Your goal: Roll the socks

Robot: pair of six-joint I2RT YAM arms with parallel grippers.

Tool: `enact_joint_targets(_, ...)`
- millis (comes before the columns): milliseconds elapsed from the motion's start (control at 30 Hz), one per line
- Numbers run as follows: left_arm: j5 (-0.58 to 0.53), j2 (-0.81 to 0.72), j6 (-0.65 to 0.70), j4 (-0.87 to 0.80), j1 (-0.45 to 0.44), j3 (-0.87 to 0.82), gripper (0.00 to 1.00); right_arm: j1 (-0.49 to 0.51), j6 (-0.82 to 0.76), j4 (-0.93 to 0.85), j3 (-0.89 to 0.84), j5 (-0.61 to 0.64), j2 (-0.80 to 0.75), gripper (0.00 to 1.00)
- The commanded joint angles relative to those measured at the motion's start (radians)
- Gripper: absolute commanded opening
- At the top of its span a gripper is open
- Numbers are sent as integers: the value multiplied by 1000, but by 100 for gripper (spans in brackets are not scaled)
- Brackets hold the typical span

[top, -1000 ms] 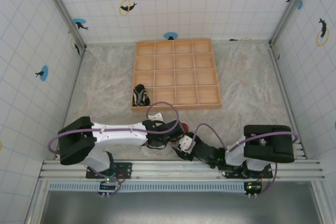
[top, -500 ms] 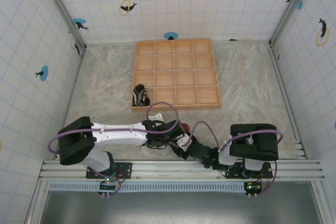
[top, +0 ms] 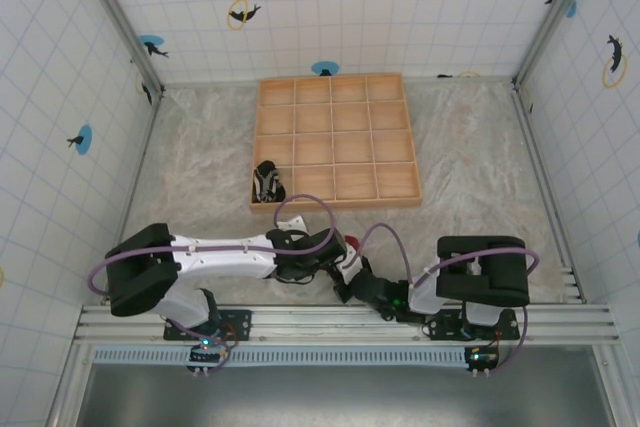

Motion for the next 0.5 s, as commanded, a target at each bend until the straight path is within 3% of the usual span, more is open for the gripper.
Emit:
enact_joint_targets(0,35,-20,-12,12,-5,-18,0,-2,116,-184,-1,7,6,13)
enact_joint_targets(100,34,-23,-6,17,-5,-16,9,-3,187,-234,0,-5,-10,2)
enact_joint_targets(167,32,-28,-2,17,-6,-16,17,-4,237,-255,-8,-13,-29,0)
enact_joint_targets(267,21,-40,-1,18,-5,-19,44,-29,346,-310,-14,-57,-55,0)
enact_joint_targets(367,6,-53,1,21,-5,-20,63,-52,437,-356,-22,-112,-77,0)
enact_joint_targets(467,-8,-64,8,22,-5,-20,65,-85,553,-398,-36,-178,-95,0)
